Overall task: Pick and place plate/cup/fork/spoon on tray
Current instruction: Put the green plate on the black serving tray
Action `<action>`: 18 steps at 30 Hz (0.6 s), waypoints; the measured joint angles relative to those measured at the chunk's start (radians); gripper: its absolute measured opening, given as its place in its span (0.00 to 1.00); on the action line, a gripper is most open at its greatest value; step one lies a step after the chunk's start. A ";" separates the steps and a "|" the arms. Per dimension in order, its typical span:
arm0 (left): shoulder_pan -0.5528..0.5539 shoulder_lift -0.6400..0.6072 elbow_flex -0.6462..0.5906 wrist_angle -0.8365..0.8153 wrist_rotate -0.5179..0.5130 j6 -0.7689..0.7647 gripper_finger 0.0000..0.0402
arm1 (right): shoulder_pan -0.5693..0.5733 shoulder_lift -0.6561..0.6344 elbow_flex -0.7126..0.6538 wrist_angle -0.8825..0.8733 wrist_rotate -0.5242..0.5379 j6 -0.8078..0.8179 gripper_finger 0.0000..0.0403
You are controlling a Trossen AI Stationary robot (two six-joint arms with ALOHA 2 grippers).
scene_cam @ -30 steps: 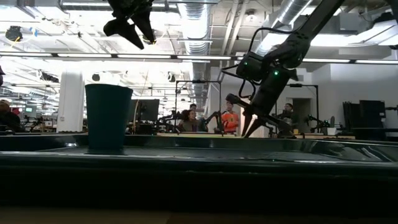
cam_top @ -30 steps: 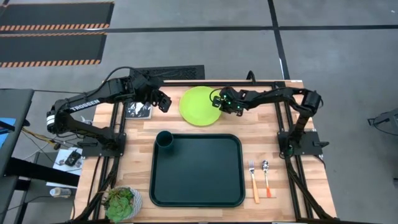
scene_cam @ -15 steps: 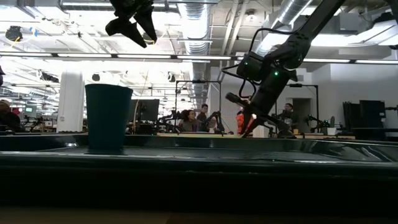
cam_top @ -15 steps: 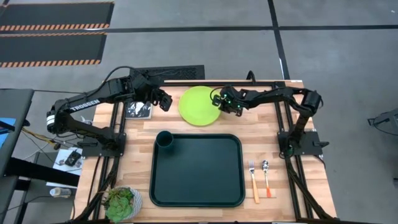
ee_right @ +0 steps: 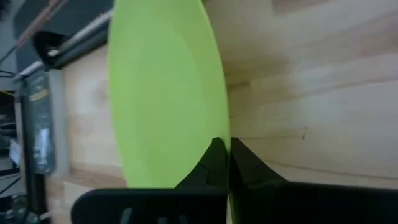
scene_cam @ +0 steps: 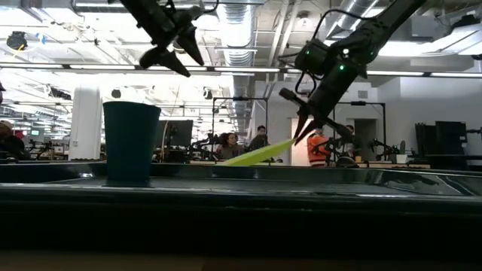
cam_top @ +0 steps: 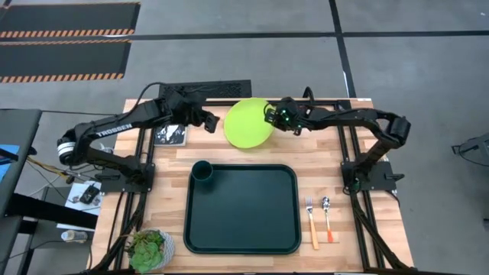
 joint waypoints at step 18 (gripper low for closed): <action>0.207 -0.001 -0.169 0.346 0.264 -0.149 0.69 | -0.003 -0.245 0.000 0.007 0.076 -0.069 0.01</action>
